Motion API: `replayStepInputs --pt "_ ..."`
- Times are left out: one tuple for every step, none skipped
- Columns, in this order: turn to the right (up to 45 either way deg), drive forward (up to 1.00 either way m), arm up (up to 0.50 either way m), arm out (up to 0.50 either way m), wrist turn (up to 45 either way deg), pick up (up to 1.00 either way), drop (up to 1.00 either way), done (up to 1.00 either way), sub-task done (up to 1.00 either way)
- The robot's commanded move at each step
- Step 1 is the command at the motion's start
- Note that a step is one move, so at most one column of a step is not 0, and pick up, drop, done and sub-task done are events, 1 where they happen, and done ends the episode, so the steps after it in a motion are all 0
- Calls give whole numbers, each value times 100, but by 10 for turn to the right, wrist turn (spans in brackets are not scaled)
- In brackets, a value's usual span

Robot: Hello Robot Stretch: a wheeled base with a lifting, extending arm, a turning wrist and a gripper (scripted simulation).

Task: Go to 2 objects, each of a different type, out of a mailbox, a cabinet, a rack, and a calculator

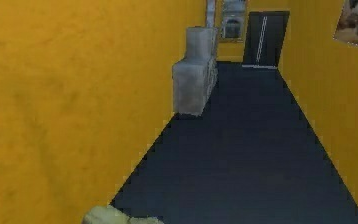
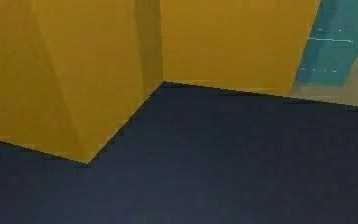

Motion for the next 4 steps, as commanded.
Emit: replayStepInputs --pt "-210 0 0 0 0 0 0 0 0" --pt "0 0 0 0 0 0 0 0 100" --pt "450 0 0 0 0 0 0 0 0" --pt "210 0 0 0 0 0 0 0 0"
